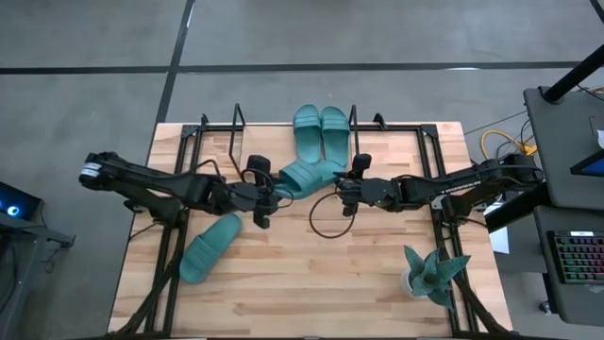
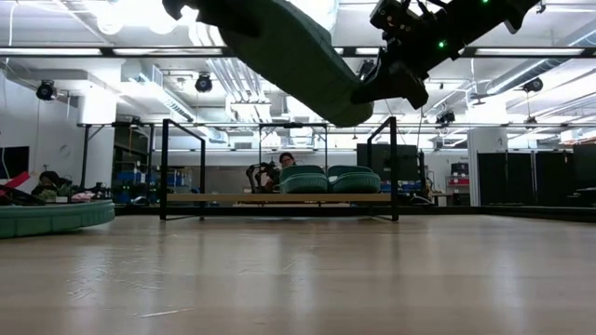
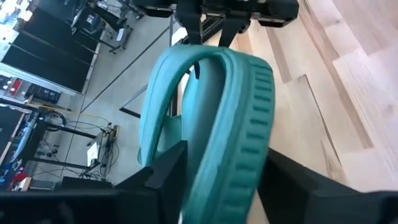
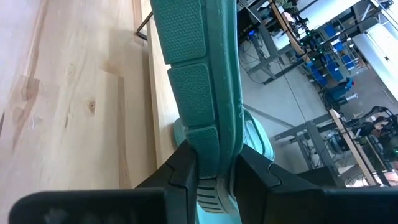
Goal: Pick and place slides into the shelf
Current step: Put the blue slide on the shelf
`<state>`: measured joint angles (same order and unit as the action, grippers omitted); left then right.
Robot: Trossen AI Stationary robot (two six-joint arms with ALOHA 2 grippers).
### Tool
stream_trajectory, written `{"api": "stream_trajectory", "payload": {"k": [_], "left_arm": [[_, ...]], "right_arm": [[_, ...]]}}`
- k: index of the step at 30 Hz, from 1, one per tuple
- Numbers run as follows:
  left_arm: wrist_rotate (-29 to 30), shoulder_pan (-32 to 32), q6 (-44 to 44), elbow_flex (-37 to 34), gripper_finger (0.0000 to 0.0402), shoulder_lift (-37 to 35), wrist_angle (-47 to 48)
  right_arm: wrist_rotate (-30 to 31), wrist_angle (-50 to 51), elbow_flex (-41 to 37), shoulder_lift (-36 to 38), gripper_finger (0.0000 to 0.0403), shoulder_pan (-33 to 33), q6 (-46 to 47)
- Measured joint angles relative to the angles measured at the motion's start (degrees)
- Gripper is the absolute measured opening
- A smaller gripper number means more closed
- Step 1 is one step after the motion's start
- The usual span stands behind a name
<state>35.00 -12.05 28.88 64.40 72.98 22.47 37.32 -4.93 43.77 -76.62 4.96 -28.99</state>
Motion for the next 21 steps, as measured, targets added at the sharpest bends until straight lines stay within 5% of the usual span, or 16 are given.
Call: {"api": "stream_trajectory", "payload": {"k": [9,14,21], "left_arm": [[-0.57,-0.02,0.09,-0.05,0.0022,1.72,-0.29],[0.67,-0.02,-1.51,-0.05,0.0018,1.75,-0.28],[5.48,0.02,-1.72,-0.05,0.0018,-0.78,1.47]], "right_arm": [[0.24,0.08,0.0,0.04,0.0066,-0.05,0.28],[0.2,0.04,0.0,0.04,0.0081,-0.03,1.39],[0.31,-0.47,0.15,0.09,0.0157,0.0,1.99]]}}
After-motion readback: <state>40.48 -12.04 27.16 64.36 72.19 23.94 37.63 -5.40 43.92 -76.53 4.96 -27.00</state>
